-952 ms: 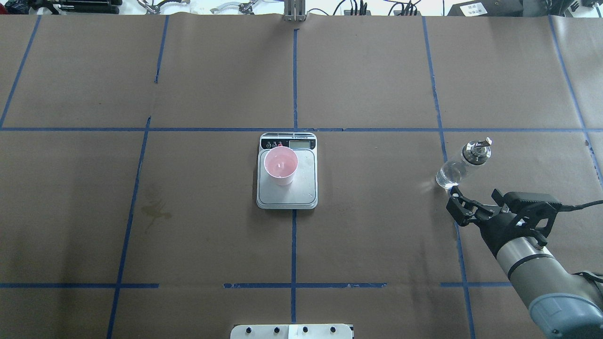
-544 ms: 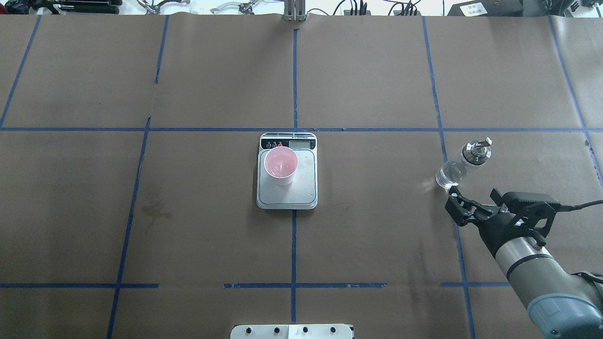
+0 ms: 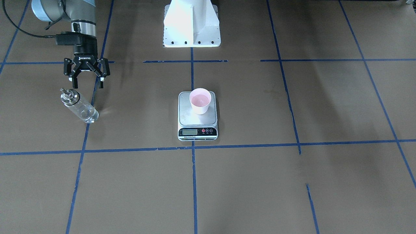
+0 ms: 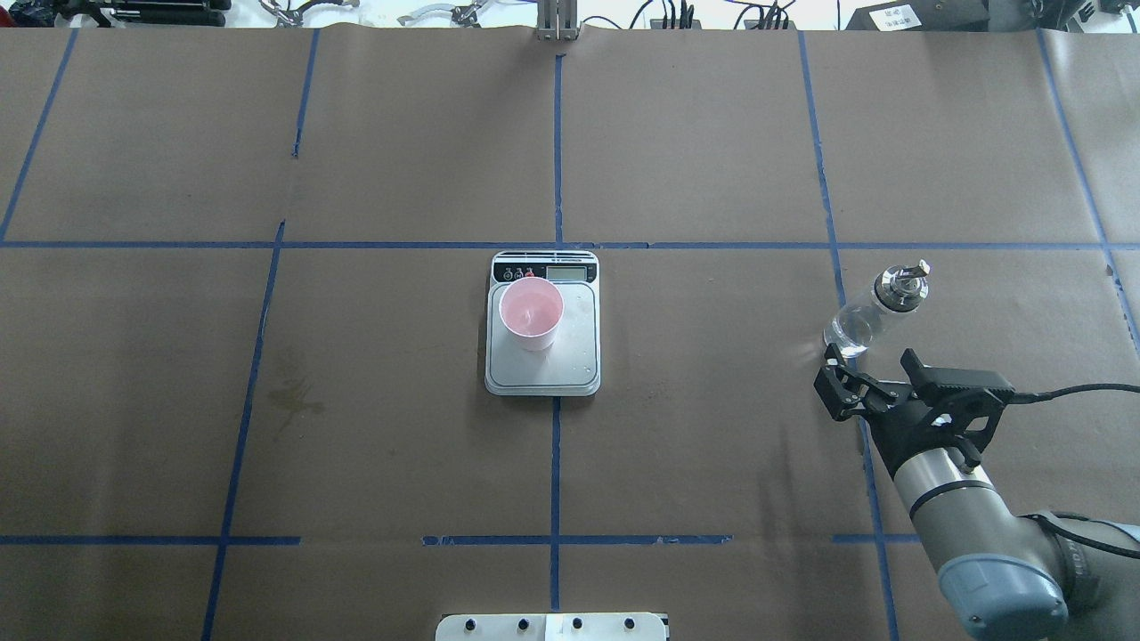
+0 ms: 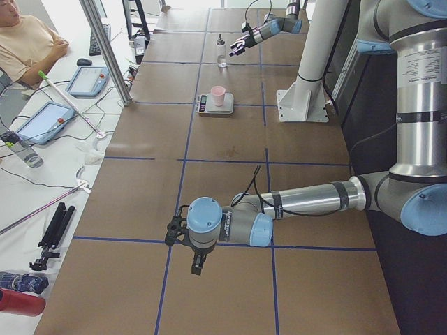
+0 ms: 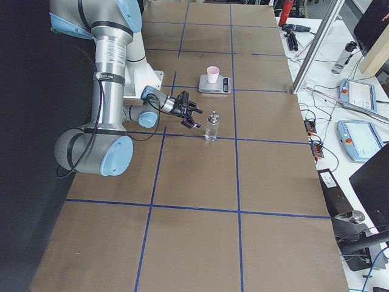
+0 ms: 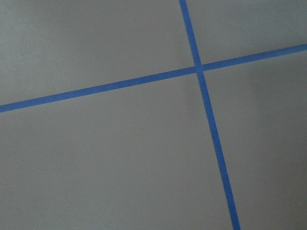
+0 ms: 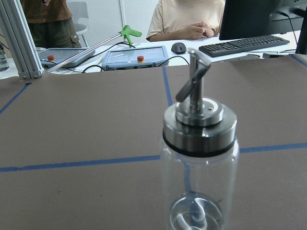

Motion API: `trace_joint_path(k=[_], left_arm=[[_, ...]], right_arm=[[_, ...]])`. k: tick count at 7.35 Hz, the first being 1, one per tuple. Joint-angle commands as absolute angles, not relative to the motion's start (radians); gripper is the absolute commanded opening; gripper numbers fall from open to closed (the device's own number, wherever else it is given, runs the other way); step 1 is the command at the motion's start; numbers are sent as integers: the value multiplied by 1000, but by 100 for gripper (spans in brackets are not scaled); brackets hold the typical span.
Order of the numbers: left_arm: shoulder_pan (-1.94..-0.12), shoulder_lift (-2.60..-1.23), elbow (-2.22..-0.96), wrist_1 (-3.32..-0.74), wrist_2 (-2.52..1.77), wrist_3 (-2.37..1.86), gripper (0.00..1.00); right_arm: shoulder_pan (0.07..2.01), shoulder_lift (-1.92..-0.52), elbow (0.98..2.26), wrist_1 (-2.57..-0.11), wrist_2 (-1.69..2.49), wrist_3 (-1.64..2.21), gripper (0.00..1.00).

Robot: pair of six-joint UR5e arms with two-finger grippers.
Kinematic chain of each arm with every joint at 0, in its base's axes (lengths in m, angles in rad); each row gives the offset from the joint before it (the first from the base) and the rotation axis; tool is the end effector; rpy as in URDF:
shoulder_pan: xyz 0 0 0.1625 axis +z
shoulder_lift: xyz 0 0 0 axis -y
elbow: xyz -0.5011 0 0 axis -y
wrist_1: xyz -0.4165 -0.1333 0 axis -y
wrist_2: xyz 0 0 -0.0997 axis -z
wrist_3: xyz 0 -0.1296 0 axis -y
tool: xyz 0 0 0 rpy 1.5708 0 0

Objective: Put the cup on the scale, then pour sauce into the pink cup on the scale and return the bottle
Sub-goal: 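Close the right gripper on the bottle and lift it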

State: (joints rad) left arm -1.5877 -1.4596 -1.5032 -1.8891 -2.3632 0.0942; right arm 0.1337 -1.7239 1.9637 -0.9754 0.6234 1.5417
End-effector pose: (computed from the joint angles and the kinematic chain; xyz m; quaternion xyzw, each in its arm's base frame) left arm -0.0489 -0.4649 0.8108 0.0856 0.3808 0.0624 0.9186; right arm -0.4153 -0.2965 0.5357 0.4449 -0.3258 0.2273 0.8026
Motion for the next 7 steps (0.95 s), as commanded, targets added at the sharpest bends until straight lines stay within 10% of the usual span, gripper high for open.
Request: trace_joint_path(k=[1, 7], left_arm=[[-1588, -1460, -1509, -1887, -2364, 94, 100], [-1588, -1459, -1519, -1887, -2365, 94, 100]], right_arm=[[135, -1698, 1879, -976, 571, 1542, 100], [149, -1694, 1862, -976, 497, 1533, 100]])
